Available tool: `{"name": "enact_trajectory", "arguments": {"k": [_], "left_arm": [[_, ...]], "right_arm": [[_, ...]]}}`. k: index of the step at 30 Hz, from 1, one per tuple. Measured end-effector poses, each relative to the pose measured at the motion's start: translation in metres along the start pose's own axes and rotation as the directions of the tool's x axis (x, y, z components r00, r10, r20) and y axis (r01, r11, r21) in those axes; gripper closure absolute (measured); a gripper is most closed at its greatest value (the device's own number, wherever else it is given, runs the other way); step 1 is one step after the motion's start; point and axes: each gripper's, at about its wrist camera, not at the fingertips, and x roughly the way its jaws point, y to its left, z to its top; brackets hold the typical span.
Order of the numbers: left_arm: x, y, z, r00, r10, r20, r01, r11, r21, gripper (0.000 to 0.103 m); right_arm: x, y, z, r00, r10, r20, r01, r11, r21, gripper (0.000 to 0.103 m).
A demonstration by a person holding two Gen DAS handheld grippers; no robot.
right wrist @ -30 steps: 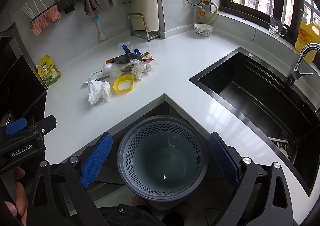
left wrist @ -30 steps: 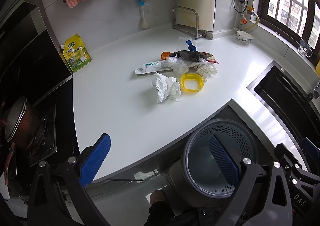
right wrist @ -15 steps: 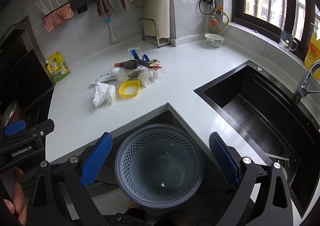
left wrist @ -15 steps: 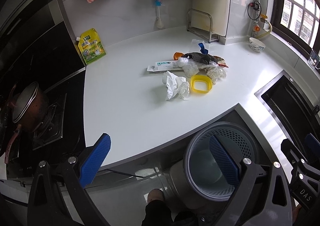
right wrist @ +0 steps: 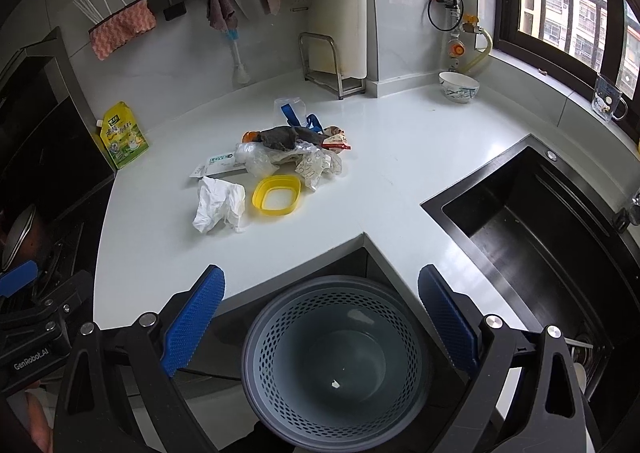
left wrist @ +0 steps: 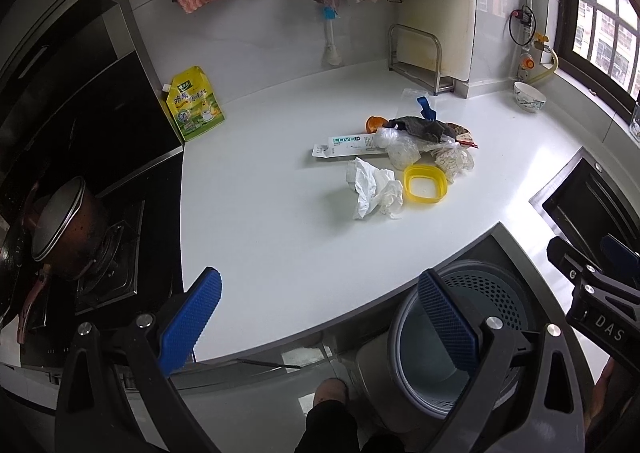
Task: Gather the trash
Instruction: 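Close the right tool on the yellow lid while the left tool approaches the tissue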
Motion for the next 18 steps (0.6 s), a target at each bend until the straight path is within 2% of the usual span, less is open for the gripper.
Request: {"name": "enact_trajectory", "arguments": {"k": [6,11,18], "left_arm": [[0.031,0.018,0.029,0.998,-0.041,0.049,0.039,0.998,0.045,0.006],[0.072,0.031,0.052,0.995,-0.075,0.067,0.071,0.996,0.06,0.006],[0.138,0.035,0.069,0.993,-0.118,0.027,0.115,0.99,0.079,0.006]], "right_arm": [[0.037,0.019,0.019,0.999,-0.036,-0.017,0.037,0.999,0.036,0.01],[0.077,0.031,0.027,0.998,-0.049,-0.049,0.052,0.997,0.056,0.01],[0.134,0.04,0.037,0.995,-0.062,-0.079,0.068,0.994,0.08,0.01]]}}
